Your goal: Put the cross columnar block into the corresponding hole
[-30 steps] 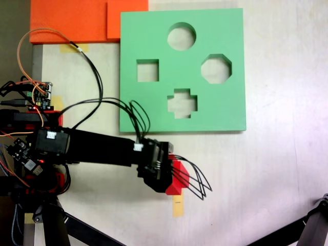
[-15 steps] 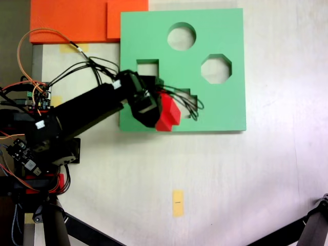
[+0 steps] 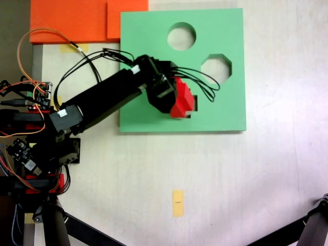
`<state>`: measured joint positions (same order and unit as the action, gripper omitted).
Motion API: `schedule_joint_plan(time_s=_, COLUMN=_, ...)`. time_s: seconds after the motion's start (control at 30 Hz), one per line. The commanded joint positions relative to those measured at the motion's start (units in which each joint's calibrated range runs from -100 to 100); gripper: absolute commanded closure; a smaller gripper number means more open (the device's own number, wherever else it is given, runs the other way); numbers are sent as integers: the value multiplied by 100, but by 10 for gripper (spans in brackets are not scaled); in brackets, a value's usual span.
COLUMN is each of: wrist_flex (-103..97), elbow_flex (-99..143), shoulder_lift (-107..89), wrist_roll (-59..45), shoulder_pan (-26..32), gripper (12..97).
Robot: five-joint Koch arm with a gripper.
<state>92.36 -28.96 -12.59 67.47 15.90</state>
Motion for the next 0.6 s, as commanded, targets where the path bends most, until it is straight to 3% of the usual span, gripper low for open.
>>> schedule_joint_plan(time_s=0.0, wrist_flex=-402, elbow_flex=-544, shoulder_lift=-12, wrist_roll=-44, shoulder_pan=39, gripper=703)
schedule_joint_plan(time_s=0.57, wrist_flex=-585, elbow_flex=-674, shoulder_lift=1105, wrist_roll=-142, shoulder_pan=73, gripper=702)
